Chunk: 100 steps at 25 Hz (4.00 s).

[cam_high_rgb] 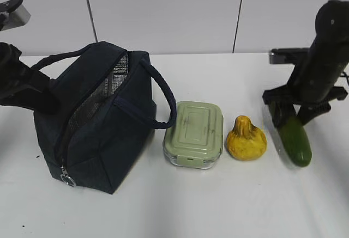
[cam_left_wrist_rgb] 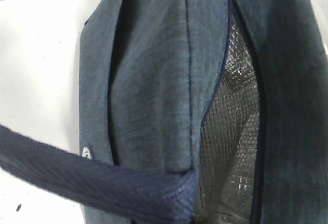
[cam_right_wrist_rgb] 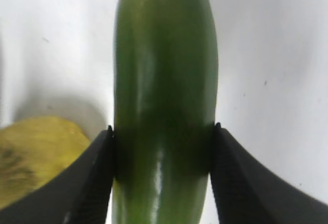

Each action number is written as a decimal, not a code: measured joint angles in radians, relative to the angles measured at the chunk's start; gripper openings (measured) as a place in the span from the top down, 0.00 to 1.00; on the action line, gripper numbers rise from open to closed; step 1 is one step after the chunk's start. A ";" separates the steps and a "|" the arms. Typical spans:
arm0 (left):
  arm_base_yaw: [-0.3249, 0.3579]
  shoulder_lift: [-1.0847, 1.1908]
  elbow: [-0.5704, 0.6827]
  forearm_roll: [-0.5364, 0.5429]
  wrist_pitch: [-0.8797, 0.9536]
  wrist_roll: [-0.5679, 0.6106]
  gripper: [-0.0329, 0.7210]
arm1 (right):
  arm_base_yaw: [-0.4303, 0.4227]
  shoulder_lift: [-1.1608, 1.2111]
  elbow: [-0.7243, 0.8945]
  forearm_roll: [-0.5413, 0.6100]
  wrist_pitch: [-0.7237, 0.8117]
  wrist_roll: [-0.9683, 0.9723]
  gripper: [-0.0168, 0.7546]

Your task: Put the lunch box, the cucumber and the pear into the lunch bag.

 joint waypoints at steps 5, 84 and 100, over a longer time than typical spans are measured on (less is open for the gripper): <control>0.000 0.000 0.000 0.000 -0.005 0.000 0.98 | 0.000 -0.128 -0.159 0.222 0.046 -0.135 0.46; 0.000 0.001 0.000 -0.076 -0.009 0.000 0.98 | 0.234 0.044 -0.204 0.021 0.334 -0.192 0.35; 0.000 0.001 0.000 -0.074 -0.006 0.000 0.98 | 0.234 0.060 -0.181 0.019 0.312 -0.214 0.80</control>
